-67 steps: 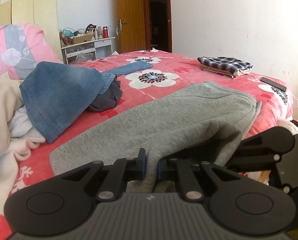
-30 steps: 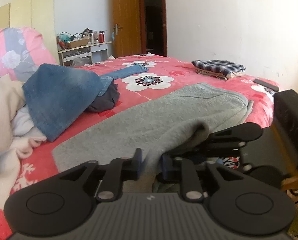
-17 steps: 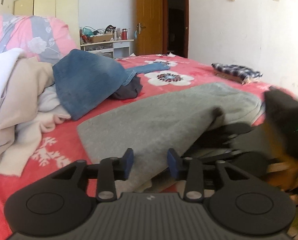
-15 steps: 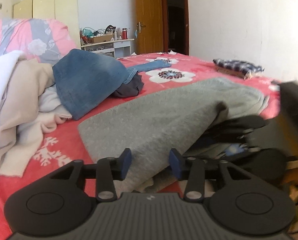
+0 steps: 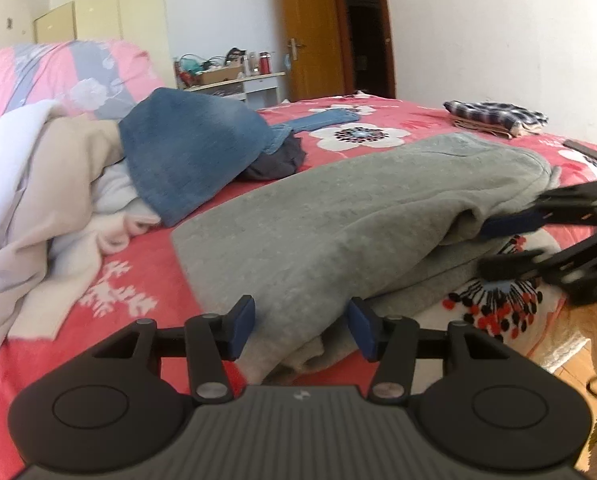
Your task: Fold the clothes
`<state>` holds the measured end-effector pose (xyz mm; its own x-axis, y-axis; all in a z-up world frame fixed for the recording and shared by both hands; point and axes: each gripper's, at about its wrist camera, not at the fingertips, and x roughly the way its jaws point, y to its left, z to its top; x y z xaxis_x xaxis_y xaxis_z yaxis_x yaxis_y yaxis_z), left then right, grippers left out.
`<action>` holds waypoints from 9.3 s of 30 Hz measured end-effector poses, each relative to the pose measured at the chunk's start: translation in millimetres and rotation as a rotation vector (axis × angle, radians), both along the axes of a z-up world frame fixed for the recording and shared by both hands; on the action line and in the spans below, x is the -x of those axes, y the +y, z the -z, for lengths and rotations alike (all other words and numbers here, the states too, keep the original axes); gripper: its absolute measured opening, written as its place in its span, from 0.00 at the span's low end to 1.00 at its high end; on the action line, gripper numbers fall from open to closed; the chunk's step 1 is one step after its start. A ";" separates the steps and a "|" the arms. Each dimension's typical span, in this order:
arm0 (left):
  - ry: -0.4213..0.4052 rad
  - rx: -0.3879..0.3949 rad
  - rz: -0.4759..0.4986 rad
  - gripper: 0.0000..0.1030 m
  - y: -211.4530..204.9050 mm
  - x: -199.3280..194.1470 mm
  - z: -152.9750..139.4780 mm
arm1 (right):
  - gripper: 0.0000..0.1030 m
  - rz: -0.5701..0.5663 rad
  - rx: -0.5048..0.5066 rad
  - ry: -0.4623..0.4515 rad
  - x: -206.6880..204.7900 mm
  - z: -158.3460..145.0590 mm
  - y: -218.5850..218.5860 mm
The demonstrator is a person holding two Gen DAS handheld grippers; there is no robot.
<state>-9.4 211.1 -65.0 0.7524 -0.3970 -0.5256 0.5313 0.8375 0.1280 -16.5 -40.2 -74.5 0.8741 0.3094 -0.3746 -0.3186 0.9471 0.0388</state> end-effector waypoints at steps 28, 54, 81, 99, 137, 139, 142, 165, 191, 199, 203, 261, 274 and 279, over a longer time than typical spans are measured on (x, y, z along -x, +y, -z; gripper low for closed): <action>-0.077 -0.254 0.235 0.52 -41.8 -16.3 -4.4 | 0.45 -0.428 0.200 0.140 -94.2 -32.7 12.9; -0.177 -0.330 0.242 0.20 -50.1 -15.8 -1.8 | 0.15 -0.376 0.538 -0.006 -71.9 -26.3 60.8; -0.235 -0.429 0.202 0.36 -35.5 -9.1 8.1 | 0.49 -0.467 0.240 0.111 -82.4 -55.3 49.1; -0.138 -0.196 0.173 0.42 -9.0 -22.7 -9.8 | 0.08 -0.351 0.573 -0.201 -56.5 -36.1 94.9; -0.003 0.104 -0.013 0.25 37.6 12.1 -21.8 | 0.38 -0.334 0.851 -0.350 24.2 51.5 45.1; -0.003 0.262 -0.064 0.28 45.5 12.7 -36.3 | 0.38 -0.323 0.846 -0.375 25.7 57.0 43.8; -0.014 0.295 -0.109 0.29 23.4 2.0 -36.6 | 0.38 -0.293 0.819 -0.393 19.4 66.7 47.0; -0.006 0.137 -0.307 0.29 -54.9 -8.0 20.7 | 0.36 0.234 0.060 -0.117 0.0 10.7 -105.0; 0.008 0.161 -0.403 0.49 -69.3 -4.5 -15.6 | 0.48 0.412 -0.503 -0.185 -32.6 23.9 -260.4; 0.101 0.320 -0.470 0.74 -64.1 -0.1 -43.9 | 0.67 0.292 -0.291 -0.268 -32.2 6.0 -220.9; 0.175 0.413 -0.538 0.86 -55.5 -4.0 -48.0 | 0.81 0.250 -0.243 -0.288 -23.7 2.5 -207.0; 0.201 0.475 -0.659 1.00 -0.8 52.4 -26.2 | 0.99 0.246 -0.185 -0.307 -17.9 4.5 -195.1; 0.182 0.701 -0.525 0.89 36.2 13.5 -11.3 | 0.99 0.083 -0.266 -0.189 -11.5 -37.4 -141.1; 0.317 0.727 -0.503 0.75 44.7 -20.9 7.3 | 0.99 0.005 -0.333 -0.151 -23.5 -57.0 -118.3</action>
<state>11.6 255.8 -72.3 0.7890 -0.3755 -0.4864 0.0054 0.7958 -0.6055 7.0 -158.4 -17.5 0.9136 0.3883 -0.1202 -0.3398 0.8919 0.2985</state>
